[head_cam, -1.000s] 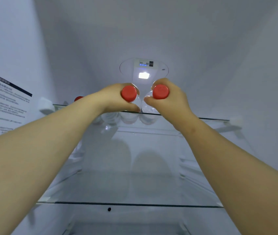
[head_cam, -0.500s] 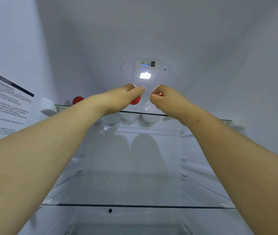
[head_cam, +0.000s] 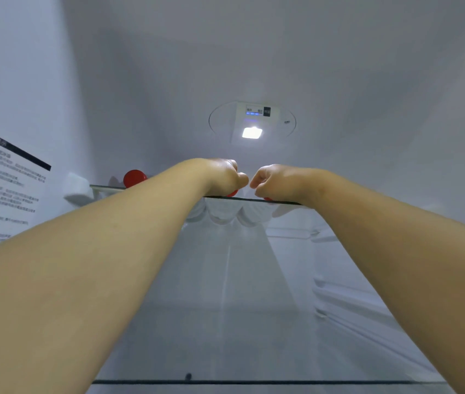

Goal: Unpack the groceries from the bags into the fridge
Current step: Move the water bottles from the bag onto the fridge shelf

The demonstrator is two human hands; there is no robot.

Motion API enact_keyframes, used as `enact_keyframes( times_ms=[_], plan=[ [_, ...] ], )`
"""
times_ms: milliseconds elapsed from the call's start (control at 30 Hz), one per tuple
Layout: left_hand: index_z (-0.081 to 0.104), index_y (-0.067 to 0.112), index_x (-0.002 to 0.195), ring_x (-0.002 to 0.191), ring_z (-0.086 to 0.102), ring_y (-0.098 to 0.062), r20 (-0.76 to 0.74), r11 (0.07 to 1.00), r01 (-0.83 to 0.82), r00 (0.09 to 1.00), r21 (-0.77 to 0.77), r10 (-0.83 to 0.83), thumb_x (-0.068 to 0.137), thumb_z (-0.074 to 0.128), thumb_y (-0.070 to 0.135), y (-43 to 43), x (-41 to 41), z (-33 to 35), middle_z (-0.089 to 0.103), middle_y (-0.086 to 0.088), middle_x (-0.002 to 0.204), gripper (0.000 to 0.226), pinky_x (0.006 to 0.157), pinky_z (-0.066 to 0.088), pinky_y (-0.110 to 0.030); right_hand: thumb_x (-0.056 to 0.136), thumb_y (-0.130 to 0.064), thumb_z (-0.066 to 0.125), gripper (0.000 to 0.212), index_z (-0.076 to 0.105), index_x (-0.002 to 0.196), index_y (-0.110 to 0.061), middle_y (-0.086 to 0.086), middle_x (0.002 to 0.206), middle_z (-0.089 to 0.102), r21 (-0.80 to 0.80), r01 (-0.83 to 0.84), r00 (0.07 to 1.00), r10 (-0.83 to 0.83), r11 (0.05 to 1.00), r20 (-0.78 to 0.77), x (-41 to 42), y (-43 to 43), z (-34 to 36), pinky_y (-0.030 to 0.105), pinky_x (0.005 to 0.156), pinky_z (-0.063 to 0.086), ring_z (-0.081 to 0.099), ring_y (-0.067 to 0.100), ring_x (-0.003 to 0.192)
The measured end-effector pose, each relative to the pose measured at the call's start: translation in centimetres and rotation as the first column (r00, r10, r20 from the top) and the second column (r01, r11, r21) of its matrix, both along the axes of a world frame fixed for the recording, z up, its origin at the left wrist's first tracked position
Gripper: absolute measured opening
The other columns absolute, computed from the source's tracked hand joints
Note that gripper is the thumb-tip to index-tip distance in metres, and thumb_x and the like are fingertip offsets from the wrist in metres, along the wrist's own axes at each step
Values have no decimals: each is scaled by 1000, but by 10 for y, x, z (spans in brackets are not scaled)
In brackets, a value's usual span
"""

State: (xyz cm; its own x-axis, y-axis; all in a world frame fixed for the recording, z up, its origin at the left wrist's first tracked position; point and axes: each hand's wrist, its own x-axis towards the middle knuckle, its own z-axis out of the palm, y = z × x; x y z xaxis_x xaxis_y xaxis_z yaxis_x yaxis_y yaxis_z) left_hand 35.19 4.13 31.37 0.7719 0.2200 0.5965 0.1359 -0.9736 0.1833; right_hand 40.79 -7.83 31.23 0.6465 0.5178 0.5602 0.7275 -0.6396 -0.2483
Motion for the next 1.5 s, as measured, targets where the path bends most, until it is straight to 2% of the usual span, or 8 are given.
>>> enact_keyframes(
  times_ms=[133,333,600,767,1000,1133,1333,1500],
  plan=[
    [37,18,134,116,46,-28,-50,989,-122,991,84,126,98,31,29,1,7,3,50,-6,130,39,95,36,-34,92,-9,41,42,47,133,-3,17,123,58,-57,31,1000,-31,998,1,5,7,2,27,77,42,62,27,102],
    [34,15,137,115,49,-30,-89,960,-213,969,184,232,98,30,22,-4,20,5,49,-10,133,40,93,39,-33,92,-11,44,38,52,129,-6,15,123,58,-107,40,999,-40,993,4,14,9,4,24,70,46,63,25,103],
    [42,12,130,95,48,-26,-72,946,-230,965,228,252,96,34,15,-2,34,9,52,-10,121,35,79,38,-31,91,-14,40,16,49,78,-14,4,71,41,-72,13,999,-15,997,-28,19,12,5,25,53,38,44,18,57],
    [36,23,132,113,47,-32,-49,970,-215,974,114,222,94,26,46,4,31,7,49,-8,125,45,103,36,-43,97,-33,31,31,44,120,-18,3,81,44,85,-35,988,47,996,-145,11,8,2,36,76,46,44,18,73],
    [45,21,100,91,47,-26,230,970,-242,946,31,229,94,30,36,-3,11,-1,48,-2,92,21,78,33,-32,94,-33,32,28,42,114,-16,1,94,50,224,54,985,-89,973,148,3,2,-6,31,69,35,46,22,86],
    [52,16,100,88,48,-28,311,992,-119,942,-33,124,92,37,31,-7,-10,-17,52,-4,93,22,74,34,-31,91,-32,35,25,47,107,-17,0,95,60,336,-14,992,-28,942,120,-12,-12,-25,30,62,35,50,18,76],
    [59,14,102,92,52,-23,486,990,101,873,-95,-42,88,49,26,-33,-50,-55,59,-2,100,21,70,38,-29,76,-35,45,30,55,102,-25,2,102,63,650,-217,976,182,728,121,-55,-20,-64,44,91,46,54,26,106],
    [62,14,96,95,54,-27,634,994,20,769,109,-85,87,51,24,-53,-81,-110,63,-4,95,17,79,46,-39,81,-34,53,36,56,115,-22,-3,119,56,619,-254,967,183,743,178,-85,-37,-118,43,96,43,48,20,114]
  ],
)
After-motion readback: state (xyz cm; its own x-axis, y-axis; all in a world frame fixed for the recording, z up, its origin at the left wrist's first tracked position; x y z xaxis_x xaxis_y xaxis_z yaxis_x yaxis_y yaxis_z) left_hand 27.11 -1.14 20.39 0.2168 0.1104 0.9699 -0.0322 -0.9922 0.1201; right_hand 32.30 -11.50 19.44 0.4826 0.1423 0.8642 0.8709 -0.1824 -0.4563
